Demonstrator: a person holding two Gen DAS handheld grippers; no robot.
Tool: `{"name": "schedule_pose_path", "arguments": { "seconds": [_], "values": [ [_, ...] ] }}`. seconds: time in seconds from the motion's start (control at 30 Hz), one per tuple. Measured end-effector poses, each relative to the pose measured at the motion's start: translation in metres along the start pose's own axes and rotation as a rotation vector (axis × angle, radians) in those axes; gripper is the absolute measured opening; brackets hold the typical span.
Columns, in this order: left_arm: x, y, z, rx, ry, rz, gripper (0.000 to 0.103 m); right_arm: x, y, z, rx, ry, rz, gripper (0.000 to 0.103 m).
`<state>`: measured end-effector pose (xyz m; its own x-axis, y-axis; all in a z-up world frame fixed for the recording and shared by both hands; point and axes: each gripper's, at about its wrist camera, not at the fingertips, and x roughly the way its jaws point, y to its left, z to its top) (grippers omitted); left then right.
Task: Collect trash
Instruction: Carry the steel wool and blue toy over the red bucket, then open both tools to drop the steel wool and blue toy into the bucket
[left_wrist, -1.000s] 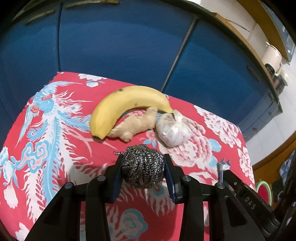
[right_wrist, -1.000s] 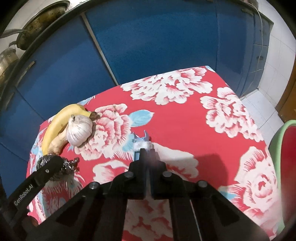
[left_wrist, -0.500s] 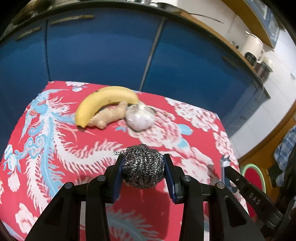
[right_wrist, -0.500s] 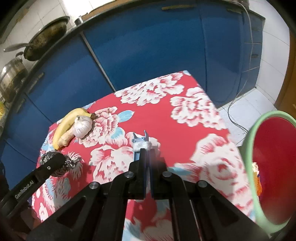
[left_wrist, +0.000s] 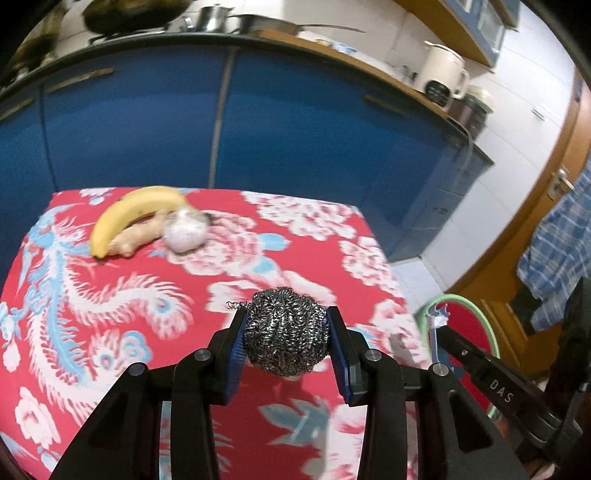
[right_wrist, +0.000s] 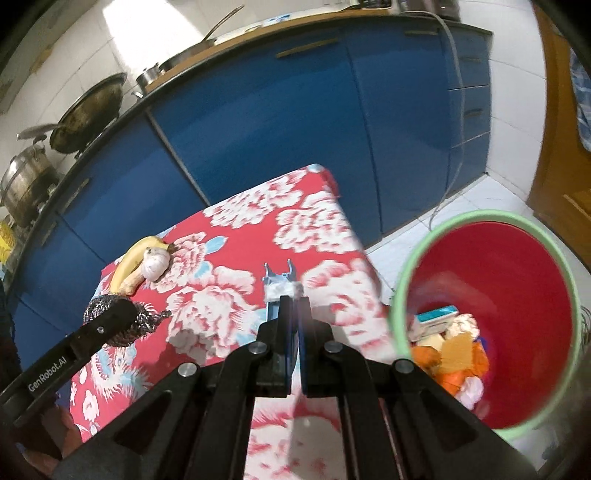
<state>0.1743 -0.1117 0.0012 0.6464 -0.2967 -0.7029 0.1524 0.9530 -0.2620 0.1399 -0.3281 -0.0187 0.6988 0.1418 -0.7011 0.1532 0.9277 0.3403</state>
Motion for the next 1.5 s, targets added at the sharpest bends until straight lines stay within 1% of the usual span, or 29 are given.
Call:
{"name": "schedule_pose_path", "arguments": {
  "seconds": [0.37, 0.53, 0.67, 0.9, 1.07, 1.1, 1.17, 1.33, 1.5],
  "values": [
    [0.005, -0.075, -0.012, 0.155, 0.044, -0.12, 0.041, -0.048, -0.074, -0.012, 0.109, -0.047, -0.101, 0.005],
    [0.012, -0.106, -0.024, 0.223, 0.077, -0.165, 0.041, -0.059, -0.103, -0.018, 0.159, -0.053, -0.147, 0.005],
    [0.018, -0.125, -0.034, 0.26, 0.102, -0.191, 0.041, -0.062, -0.124, -0.025, 0.194, -0.045, -0.171, 0.005],
    [0.031, -0.146, -0.048, 0.299, 0.144, -0.213, 0.041, -0.058, -0.152, -0.036, 0.259, -0.024, -0.204, 0.007],
    [0.038, -0.157, -0.054, 0.32, 0.164, -0.228, 0.042, -0.055, -0.165, -0.038, 0.269, -0.011, -0.233, 0.009],
    [0.04, -0.158, -0.055, 0.324, 0.168, -0.229, 0.042, -0.054, -0.167, -0.038, 0.273, -0.008, -0.23, 0.011],
    [0.042, -0.161, -0.057, 0.329, 0.175, -0.229, 0.042, -0.054, -0.169, -0.039, 0.279, -0.009, -0.231, 0.017],
    [0.049, -0.169, -0.061, 0.346, 0.19, -0.234, 0.042, -0.057, -0.173, -0.041, 0.285, -0.017, -0.236, 0.019],
    [0.058, -0.179, -0.067, 0.369, 0.211, -0.253, 0.043, -0.066, -0.178, -0.042, 0.294, -0.029, -0.248, 0.02]
  ]
}}
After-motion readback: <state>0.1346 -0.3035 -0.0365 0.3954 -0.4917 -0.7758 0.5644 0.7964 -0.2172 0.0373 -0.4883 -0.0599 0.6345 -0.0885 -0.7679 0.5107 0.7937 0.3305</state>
